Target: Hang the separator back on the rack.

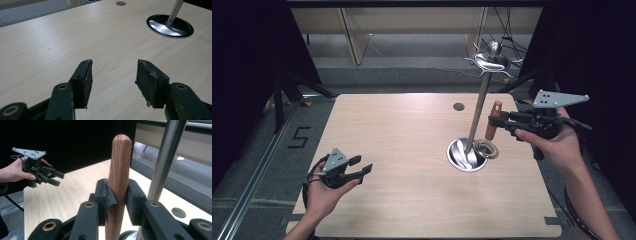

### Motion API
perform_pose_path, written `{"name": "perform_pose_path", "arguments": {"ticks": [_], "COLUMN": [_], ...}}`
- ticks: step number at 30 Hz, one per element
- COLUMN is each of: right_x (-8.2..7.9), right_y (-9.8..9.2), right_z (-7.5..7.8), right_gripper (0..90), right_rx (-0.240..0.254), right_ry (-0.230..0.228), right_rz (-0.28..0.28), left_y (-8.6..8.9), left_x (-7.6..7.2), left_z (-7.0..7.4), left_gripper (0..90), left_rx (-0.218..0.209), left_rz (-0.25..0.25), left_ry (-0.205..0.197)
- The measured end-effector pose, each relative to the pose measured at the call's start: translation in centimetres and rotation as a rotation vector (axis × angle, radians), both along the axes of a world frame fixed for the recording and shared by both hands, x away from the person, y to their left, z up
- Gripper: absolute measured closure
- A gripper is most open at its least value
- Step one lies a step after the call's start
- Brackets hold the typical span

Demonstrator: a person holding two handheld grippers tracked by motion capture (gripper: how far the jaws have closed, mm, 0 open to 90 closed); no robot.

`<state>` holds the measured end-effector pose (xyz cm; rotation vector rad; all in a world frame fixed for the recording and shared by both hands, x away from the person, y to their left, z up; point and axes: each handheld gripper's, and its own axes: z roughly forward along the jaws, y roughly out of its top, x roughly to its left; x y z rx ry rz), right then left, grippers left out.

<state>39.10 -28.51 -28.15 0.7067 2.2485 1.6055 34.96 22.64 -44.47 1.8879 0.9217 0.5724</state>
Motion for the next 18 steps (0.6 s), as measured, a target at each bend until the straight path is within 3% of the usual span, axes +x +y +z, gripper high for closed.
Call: {"name": "perform_pose_path", "arguments": {"ticks": [7, 11, 12, 15, 17, 18], "right_x": [0.3, 0.4, 0.5, 0.4, 0.5, 0.4], "right_y": [0.5, 0.9, 0.9, 1.3, 1.5, 1.7], "right_z": [0.3, 0.7, 0.8, 1.2, 1.4, 1.5], "right_gripper": [74.2, 74.2, 74.2, 74.2, 74.2, 74.2], "right_rx": [-0.003, -0.007, -0.017, -0.008, -0.014, -0.006], "right_ry": [-0.010, -0.013, -0.028, -0.021, -0.046, -0.027], "right_rz": [0.010, 0.020, 0.022, 0.025, 0.036, 0.031], "left_y": [-0.1, 0.1, -0.1, 0.0, 0.0, -0.1], "left_x": [0.0, 0.0, -0.1, -0.1, -0.1, -0.1], "left_z": [0.0, 0.2, 0.2, 0.2, 0.3, 0.3], "left_gripper": [45.9, 45.9, 45.9, 45.9, 46.2, 46.3], "left_rx": [-0.026, 0.003, -0.025, -0.021, -0.007, -0.008], "left_rz": [0.004, -0.009, 0.005, 0.005, 0.001, 0.004], "left_ry": [0.000, -0.028, -0.011, -0.019, -0.028, -0.031]}}
